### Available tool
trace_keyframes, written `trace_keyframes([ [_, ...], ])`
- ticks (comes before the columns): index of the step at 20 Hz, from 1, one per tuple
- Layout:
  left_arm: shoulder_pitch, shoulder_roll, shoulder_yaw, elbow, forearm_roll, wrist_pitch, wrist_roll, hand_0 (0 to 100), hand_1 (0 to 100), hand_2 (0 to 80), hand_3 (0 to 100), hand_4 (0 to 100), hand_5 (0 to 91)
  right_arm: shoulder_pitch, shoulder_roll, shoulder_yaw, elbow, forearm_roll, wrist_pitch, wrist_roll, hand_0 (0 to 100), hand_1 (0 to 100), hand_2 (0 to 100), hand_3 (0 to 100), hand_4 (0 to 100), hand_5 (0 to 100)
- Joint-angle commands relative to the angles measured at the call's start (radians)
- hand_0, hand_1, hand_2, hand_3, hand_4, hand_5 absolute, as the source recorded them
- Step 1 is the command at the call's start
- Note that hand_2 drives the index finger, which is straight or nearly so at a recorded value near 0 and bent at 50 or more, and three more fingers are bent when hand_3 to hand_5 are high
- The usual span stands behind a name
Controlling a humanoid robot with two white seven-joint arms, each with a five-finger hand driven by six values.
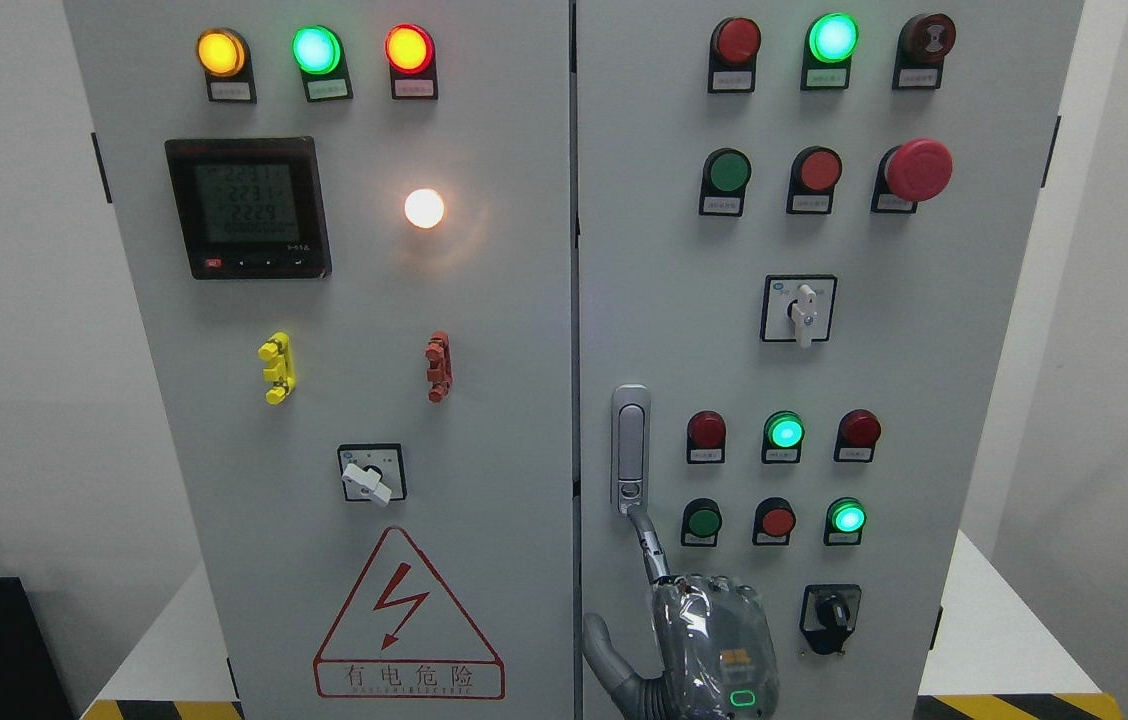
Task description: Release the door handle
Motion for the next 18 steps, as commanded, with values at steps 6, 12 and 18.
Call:
trace_keyframes([
  [6, 0.0, 0.0, -0.014, 0.02, 0.0, 0.001, -0.001, 12, 39, 0.0, 0, 0, 0.0, -0.004, 0.003, 0.003, 0.006, 0.003, -0.001, 0.01, 41, 28, 0, 100, 100, 100],
  [12, 0.0, 0.0, -0.014, 0.02, 0.0, 0.001, -0.001, 12, 39, 0.0, 0, 0, 0.0, -0.003, 0.003, 0.003, 0.008, 0.003, -0.001, 0.012, 41, 28, 0, 100, 100, 100],
  [18, -0.002, 0.0, -0.014, 0.02, 0.0, 0.001, -0.001, 12, 39, 0.0, 0, 0, 0.0, -0.004, 0.003, 0.003, 0.008, 0.003, -0.001, 0.021, 41, 28, 0, 100, 100, 100],
])
